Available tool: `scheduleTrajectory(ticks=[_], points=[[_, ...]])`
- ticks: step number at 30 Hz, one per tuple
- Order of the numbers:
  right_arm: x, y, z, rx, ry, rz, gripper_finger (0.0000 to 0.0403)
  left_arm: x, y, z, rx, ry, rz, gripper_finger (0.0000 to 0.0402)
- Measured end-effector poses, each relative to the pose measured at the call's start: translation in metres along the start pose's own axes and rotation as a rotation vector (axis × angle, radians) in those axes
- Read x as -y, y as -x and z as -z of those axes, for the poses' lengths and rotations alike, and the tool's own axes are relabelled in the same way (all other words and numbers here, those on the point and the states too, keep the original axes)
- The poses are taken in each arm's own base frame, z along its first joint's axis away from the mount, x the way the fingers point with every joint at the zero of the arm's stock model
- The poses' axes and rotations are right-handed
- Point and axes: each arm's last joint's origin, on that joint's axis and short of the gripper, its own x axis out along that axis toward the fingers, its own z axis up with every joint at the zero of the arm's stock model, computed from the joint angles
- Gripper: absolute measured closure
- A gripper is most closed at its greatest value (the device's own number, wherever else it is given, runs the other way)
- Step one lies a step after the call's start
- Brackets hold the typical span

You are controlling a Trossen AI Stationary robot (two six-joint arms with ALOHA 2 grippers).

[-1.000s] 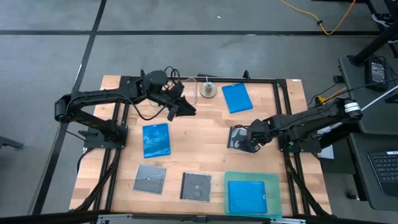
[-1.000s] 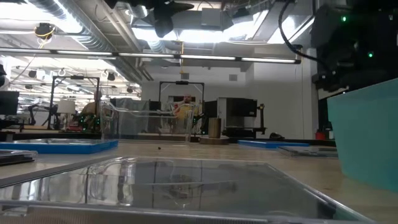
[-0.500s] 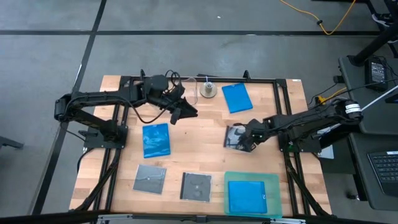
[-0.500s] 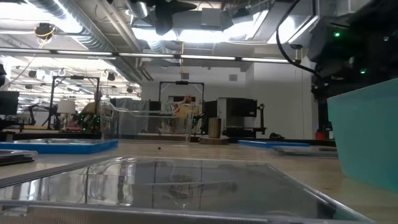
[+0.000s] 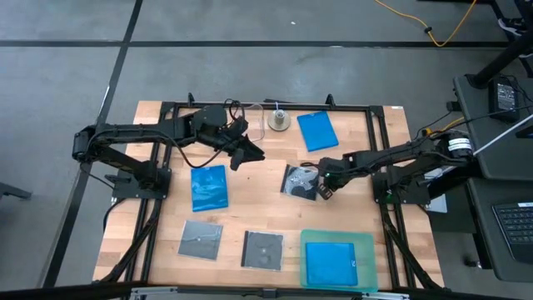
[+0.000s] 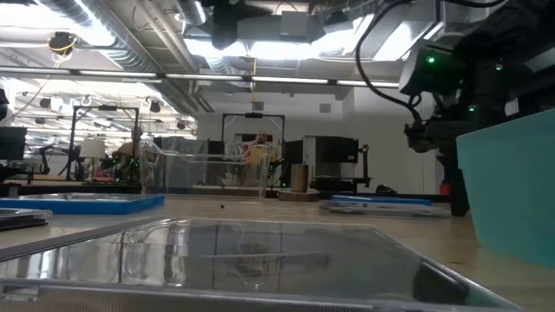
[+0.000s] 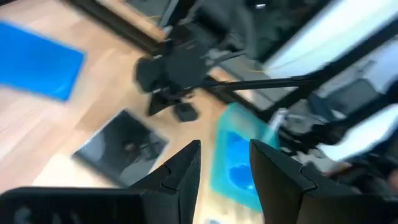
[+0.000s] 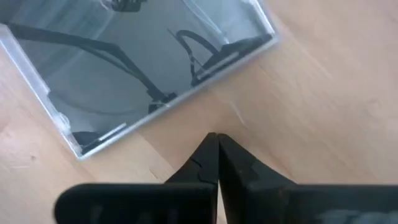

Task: Pick & place jewel cases by type
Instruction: Put the top black cd case into the transparent bin

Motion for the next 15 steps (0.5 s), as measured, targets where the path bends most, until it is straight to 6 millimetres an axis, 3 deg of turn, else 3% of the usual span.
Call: scheduleTrajectory(ticks=[8,15], points=[[-0.003,0.001,-0.013,0.066,0.022,-0.037,0.0398,-0.019,0.004,0.02,-0.114,0.084,-0.335,0.0272],[-0.011,-0.009,-0.024,0.141,0.061,-0.091,0.0398,-0.037,-0.001,0.045,-0.177,0.167,-0.412,0.0272]])
